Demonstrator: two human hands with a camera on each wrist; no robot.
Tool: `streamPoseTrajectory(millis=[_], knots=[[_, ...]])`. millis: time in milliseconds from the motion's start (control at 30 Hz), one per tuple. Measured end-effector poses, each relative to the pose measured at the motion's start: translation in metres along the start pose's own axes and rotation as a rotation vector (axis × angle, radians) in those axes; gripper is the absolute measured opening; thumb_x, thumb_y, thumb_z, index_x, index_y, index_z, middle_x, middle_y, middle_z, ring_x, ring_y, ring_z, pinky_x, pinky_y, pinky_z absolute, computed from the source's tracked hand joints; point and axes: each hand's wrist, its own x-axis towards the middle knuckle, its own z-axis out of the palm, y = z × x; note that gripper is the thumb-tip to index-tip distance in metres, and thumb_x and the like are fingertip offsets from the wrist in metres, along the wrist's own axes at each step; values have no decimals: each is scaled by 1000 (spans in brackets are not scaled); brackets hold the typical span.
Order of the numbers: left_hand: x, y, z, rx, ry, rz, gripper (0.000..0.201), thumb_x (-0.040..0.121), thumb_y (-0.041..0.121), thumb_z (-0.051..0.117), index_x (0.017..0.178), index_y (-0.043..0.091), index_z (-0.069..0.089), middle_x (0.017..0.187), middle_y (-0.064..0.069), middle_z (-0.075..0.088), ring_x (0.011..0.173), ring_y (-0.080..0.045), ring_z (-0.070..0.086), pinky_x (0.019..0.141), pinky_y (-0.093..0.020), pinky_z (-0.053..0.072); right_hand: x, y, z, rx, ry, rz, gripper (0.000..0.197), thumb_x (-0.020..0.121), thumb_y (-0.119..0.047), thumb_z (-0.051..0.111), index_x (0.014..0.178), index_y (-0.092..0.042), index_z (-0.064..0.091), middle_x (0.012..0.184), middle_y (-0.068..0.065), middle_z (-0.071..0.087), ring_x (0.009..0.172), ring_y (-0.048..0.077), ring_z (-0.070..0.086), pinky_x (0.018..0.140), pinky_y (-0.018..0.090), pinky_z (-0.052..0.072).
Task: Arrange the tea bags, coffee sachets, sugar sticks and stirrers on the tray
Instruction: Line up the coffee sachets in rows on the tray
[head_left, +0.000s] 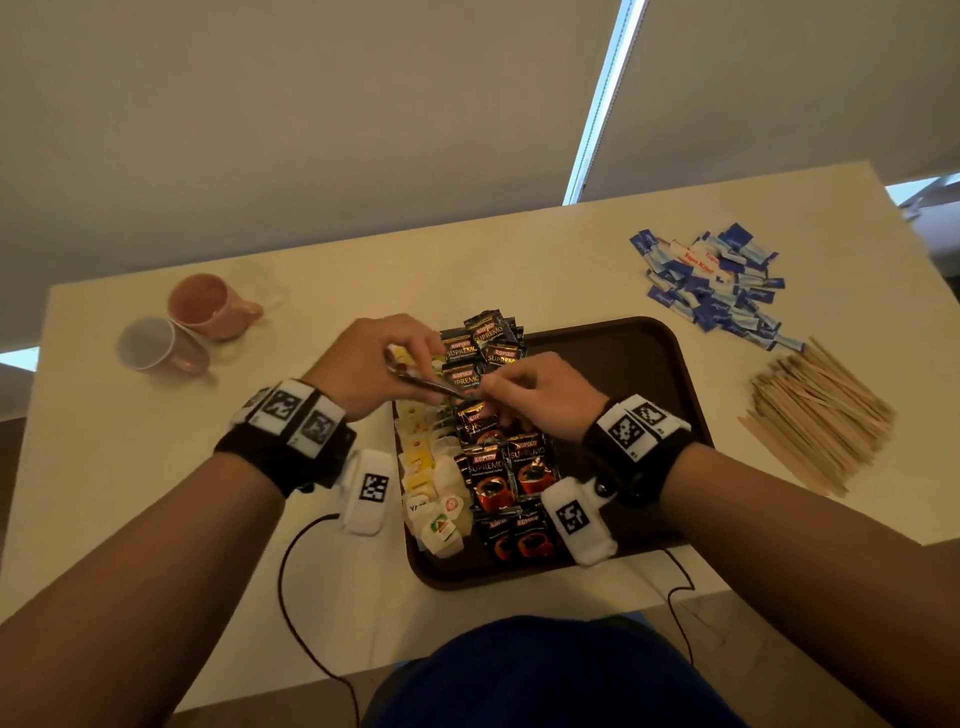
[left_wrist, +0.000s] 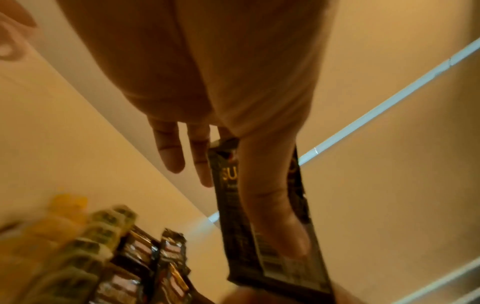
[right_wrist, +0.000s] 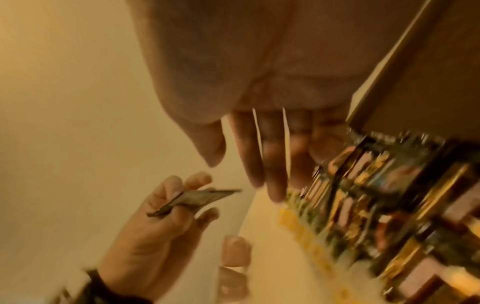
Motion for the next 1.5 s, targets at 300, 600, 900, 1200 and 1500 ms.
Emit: streamPoseTrajectory(millis=[300,600,900,1200,1500], knots=[[22,-9,30,-74,-48,-22,43,75,-10,78,98,25,70,116,3,65,109,-16,64,84,-21,54,12,12,2,850,-44,289,14,87,-9,67,99,-4,60,80,15,65,55,14,59,48,19,51],[37,-14,37,-367,172,-436,14,88,0,70,98,6,63,90,-17,74,79,-26,73,57,-29,61,17,17,2,782,49,327,16,87,-5,70,92,-2,55,83,24,70,61,26,72,49,25,57],[102,-28,12,157,38,-470,9,87,20,77,85,25,70,88,1,73,75,-18,71,70,-33,60,19,43,-18,348,99,264,22,93,-28,65,96,-6,65,78,7,73,61,16,63,51,25,47],[130,-36,27,346,-11,-504,18,81,27,82,96,22,74,107,-1,69,96,-18,63,80,-29,46,14,60,-30,268,83,259,20,93,-32,64,89,-12,64,73,4,72,58,14,58,49,23,44],[130,-35,22,376,52,-483,20,79,21,84,94,18,72,100,0,71,92,-16,64,78,-27,47,21,63,-34,244,126,239,22,93,-32,65,89,-11,65,69,3,71,55,13,58,48,23,43]])
